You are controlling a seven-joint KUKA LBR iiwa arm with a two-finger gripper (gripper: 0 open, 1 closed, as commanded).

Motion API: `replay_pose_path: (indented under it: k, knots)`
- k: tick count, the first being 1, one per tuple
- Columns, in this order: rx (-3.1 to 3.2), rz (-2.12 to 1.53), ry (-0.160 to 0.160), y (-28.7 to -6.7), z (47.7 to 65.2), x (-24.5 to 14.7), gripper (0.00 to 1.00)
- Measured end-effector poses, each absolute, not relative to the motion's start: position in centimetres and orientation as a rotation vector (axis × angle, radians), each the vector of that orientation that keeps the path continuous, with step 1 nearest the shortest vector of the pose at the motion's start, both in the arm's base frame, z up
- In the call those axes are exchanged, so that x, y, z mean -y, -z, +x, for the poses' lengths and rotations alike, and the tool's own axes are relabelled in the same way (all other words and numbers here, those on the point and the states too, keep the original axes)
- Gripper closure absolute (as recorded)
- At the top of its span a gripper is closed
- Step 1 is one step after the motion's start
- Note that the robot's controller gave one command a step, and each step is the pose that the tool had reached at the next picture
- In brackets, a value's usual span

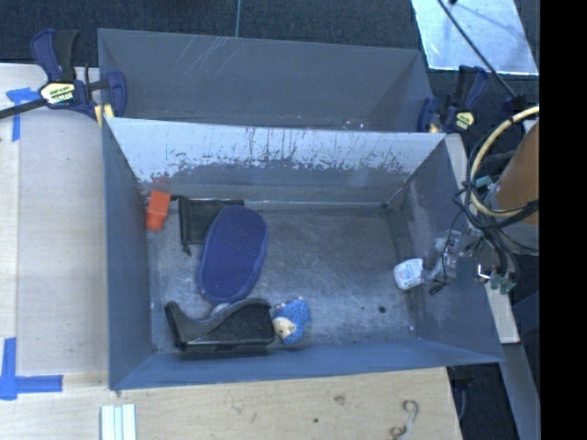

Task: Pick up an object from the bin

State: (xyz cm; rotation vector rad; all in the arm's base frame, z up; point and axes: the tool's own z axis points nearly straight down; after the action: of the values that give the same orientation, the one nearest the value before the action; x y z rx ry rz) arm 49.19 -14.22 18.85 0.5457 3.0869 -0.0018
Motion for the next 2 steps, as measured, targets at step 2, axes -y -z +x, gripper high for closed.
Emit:
replay_pose_path:
  k: [2]
  knots:
    - [-3.145,0.032,-0.001,-20.8,52.5,15.3,1.0]
